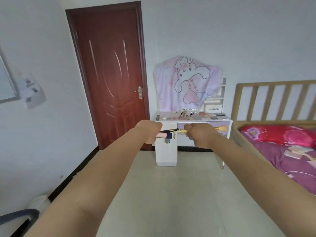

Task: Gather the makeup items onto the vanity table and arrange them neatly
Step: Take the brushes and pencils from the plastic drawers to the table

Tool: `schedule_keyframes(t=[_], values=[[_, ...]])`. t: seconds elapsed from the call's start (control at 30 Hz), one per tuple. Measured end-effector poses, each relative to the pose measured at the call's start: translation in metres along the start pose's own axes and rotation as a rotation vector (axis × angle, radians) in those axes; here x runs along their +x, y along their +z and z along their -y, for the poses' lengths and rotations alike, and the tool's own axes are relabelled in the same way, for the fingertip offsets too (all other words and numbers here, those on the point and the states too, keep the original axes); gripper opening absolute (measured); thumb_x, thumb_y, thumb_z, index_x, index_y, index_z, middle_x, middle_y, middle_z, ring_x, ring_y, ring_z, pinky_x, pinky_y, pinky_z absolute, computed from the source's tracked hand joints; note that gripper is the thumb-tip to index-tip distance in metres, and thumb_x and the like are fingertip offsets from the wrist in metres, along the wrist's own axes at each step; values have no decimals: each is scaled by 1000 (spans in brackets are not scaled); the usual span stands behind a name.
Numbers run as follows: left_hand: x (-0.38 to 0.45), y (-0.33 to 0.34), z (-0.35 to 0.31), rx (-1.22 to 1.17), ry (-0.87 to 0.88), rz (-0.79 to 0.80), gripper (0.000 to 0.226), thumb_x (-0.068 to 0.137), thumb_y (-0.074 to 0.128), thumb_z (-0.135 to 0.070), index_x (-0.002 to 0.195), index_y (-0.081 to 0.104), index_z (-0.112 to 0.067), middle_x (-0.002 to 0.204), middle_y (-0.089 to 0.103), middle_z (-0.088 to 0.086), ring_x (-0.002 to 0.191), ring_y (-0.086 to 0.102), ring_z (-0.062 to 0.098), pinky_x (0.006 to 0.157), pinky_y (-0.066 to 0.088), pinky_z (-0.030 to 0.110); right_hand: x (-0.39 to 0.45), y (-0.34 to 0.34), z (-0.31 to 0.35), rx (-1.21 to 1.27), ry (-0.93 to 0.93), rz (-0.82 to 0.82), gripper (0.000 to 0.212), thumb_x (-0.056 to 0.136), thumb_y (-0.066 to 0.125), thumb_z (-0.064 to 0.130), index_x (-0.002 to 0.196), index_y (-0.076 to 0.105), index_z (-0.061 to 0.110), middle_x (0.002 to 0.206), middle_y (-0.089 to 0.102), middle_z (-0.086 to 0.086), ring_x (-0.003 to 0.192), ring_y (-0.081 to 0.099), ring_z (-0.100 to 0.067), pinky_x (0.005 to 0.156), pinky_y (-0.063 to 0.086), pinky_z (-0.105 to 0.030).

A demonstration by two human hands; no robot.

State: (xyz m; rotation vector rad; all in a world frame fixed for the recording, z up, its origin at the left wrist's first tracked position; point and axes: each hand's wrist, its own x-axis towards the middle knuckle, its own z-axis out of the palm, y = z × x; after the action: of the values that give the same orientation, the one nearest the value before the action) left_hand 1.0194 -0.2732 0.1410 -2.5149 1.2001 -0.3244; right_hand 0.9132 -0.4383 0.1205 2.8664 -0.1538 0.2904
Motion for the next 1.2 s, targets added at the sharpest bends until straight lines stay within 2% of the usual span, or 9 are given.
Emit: schedule_keyframes(t=[0.17, 0.33, 0.47, 0.6, 0.77, 0.83, 1.0, 1.1, 1.2], values=[[126, 13, 11, -34, 61, -48, 29, 85, 50, -9, 113, 42, -6, 104, 57, 10, 81, 52, 28, 63, 34, 31, 71, 32, -71, 34, 131, 84, 30, 81, 44, 0, 109, 43, 10, 107, 58, -9, 93, 55, -29, 63, 33, -30], [242, 40, 2, -50, 99, -80, 31, 85, 52, -12, 114, 41, -7, 70, 39, -2, 73, 45, 22, 47, 25, 25, 136, 76, -140, 68, 207, 136, 33, 81, 45, -1, 112, 43, 9, 107, 57, -9, 92, 55, -28, 63, 36, -30], [340, 77, -4, -74, 79, -72, 30, 85, 50, -12, 114, 42, -8, 98, 55, 9, 83, 53, 25, 45, 18, 24, 195, 125, -198, 87, 217, 152, 26, 83, 44, 0, 108, 44, 9, 103, 58, -11, 80, 51, -27, 61, 33, -30], [439, 105, -10, -112, 40, -20, 29, 86, 49, -10, 114, 42, -7, 102, 55, 10, 99, 56, 27, 51, 26, 25, 259, 177, -263, 154, 211, 199, 24, 83, 45, -1, 100, 41, 16, 99, 57, -10, 81, 51, -26, 63, 35, -29], [542, 122, -5, -154, -15, 2, 28, 87, 48, -11, 113, 41, -7, 110, 56, 9, 98, 57, 27, 64, 32, 30, 341, 223, -346, 184, 227, 208, 25, 84, 44, 1, 104, 43, 16, 87, 46, -5, 82, 50, -25, 56, 32, -26], [570, 130, 0, -134, -20, 23, 29, 86, 48, -10, 114, 41, -7, 113, 55, 10, 95, 58, 27, 62, 33, 30, 373, 239, -363, 180, 197, 219, 22, 85, 44, 3, 103, 42, 15, 84, 42, -3, 78, 45, -23, 49, 26, -25], [648, 167, 25, -135, -92, 65, 30, 86, 49, -8, 115, 41, -7, 115, 53, 10, 85, 54, 26, 61, 33, 29, 468, 291, -381, 227, 89, 243, 30, 83, 43, -1, 111, 44, 8, 89, 50, -5, 77, 47, -21, 56, 33, -24], [707, 195, 47, -139, -111, 65, 30, 86, 48, -8, 115, 42, -8, 113, 54, 10, 95, 54, 26, 65, 34, 29, 528, 323, -391, 221, 39, 225, 33, 83, 42, -2, 114, 42, 11, 92, 48, -6, 76, 46, -19, 62, 36, -26], [772, 218, 73, -164, -125, 73, 26, 85, 47, -7, 111, 43, -8, 110, 53, 11, 103, 48, 25, 69, 38, 31, 586, 348, -410, 229, -4, 191, 36, 82, 43, -2, 112, 41, 17, 72, 42, 7, 73, 43, -17, 56, 31, -21]])
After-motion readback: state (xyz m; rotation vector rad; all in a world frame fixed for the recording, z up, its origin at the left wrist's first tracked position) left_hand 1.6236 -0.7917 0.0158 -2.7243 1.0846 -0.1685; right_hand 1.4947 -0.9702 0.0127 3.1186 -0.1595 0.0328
